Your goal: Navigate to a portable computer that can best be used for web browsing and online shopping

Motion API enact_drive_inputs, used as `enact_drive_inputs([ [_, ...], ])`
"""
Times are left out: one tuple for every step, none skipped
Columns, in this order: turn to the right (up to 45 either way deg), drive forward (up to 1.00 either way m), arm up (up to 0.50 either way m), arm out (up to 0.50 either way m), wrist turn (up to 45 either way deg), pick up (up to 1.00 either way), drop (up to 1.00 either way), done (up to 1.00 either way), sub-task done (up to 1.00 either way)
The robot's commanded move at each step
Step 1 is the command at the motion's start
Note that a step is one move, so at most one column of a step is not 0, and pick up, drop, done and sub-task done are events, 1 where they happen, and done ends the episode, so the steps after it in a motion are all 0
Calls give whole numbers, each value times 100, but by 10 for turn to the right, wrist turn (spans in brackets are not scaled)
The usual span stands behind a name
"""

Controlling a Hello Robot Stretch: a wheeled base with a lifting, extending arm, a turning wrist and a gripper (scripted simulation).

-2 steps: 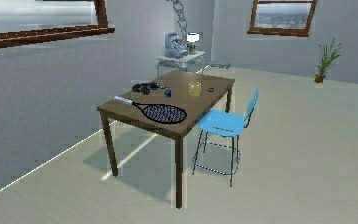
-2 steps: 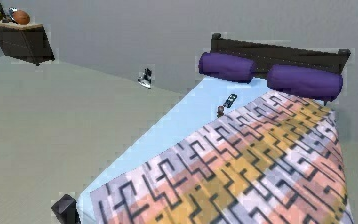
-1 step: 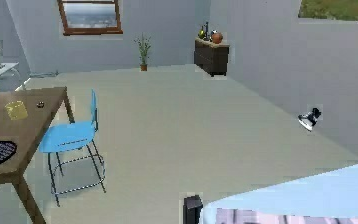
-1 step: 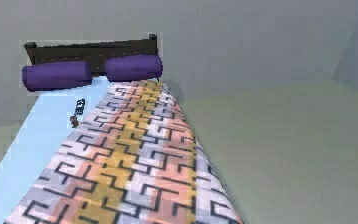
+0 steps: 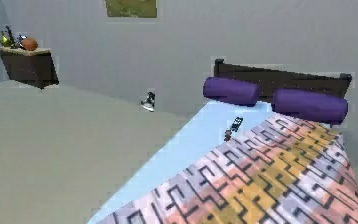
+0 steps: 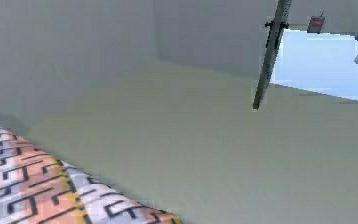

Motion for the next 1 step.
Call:
enact_drive_inputs([
  [-450, 0, 0, 0, 0, 0, 0, 0, 0],
])
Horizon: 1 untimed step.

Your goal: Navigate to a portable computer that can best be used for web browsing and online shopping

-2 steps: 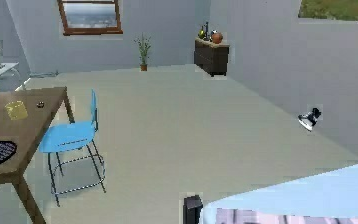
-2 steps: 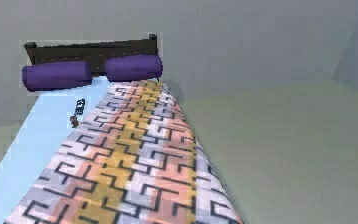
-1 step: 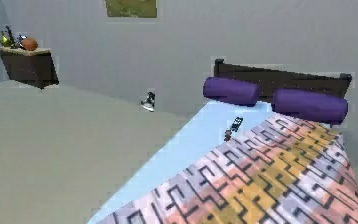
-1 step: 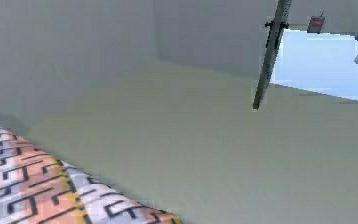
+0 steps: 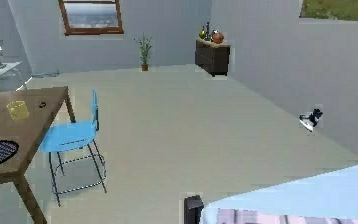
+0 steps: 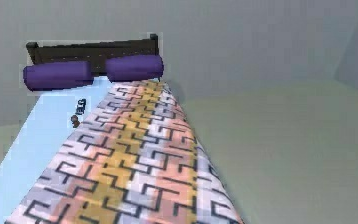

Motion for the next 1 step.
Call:
enact_drive_inputs([
  [-450, 0, 0, 0, 0, 0, 0, 0, 0],
])
